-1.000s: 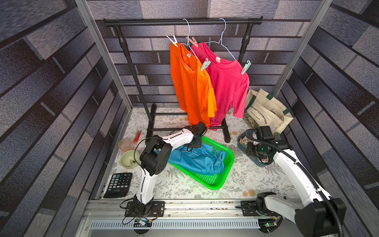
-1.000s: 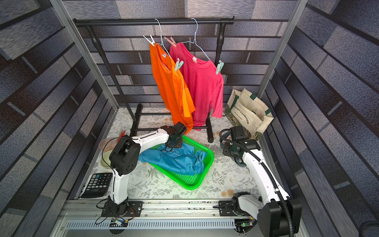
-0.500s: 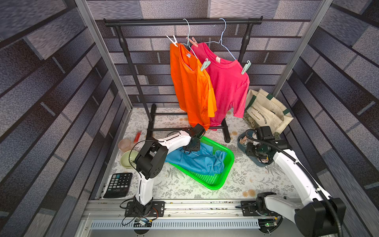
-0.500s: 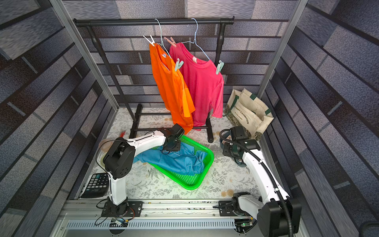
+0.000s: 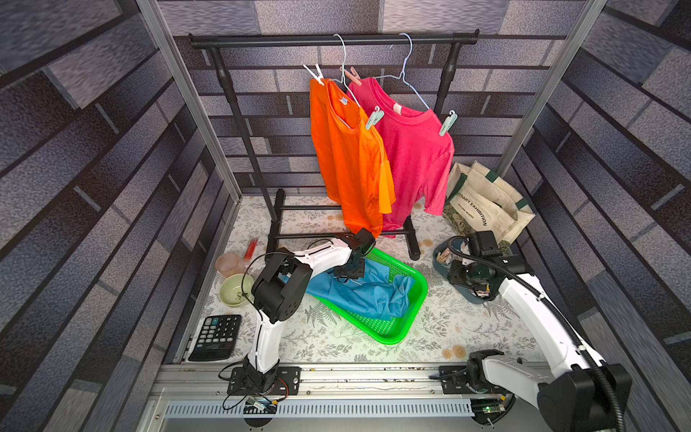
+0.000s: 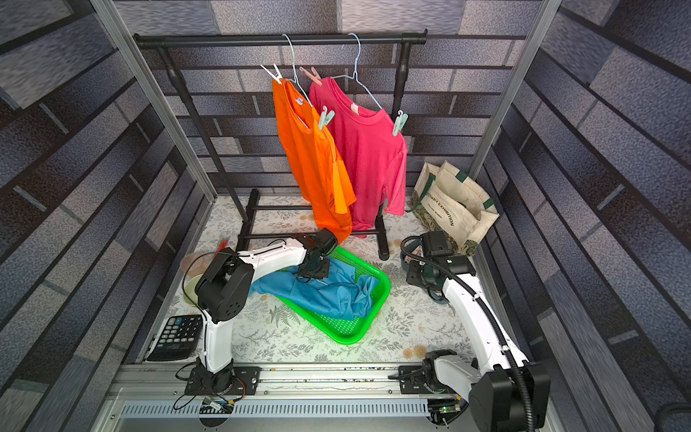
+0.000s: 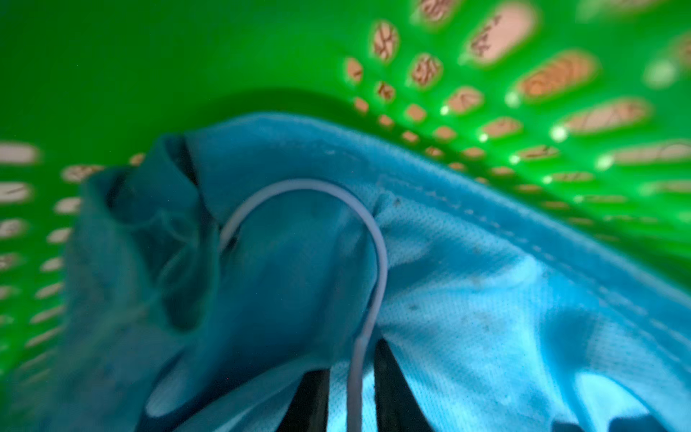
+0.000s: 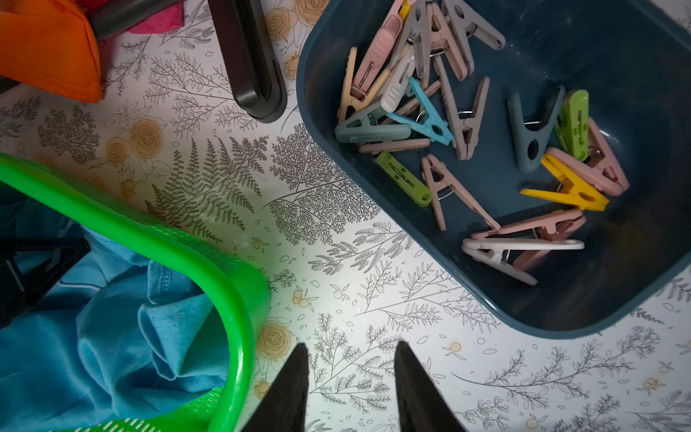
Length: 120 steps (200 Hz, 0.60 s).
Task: Use clothespins to secure the t-shirt on both sides of the hanger
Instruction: Pick up the hanger from the basket.
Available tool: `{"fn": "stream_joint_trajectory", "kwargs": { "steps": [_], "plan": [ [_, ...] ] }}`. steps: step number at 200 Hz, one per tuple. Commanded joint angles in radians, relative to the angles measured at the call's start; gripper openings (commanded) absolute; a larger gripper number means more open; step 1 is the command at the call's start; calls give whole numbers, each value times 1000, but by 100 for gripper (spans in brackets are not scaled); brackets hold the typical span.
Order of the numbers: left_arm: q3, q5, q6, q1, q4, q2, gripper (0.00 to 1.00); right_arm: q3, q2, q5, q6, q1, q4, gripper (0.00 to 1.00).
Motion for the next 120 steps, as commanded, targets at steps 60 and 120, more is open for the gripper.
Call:
{"fn": "stream_joint_trajectory", "kwargs": {
  "steps": [60, 120],
  "plan": [
    [93, -28, 28, -6, -74, 49, 5, -4, -4, 8, -12, -18, -13, 40],
    [206, -184, 55, -12, -134, -270, 0, 57, 98, -22, -54, -89, -24, 41]
  ]
}}
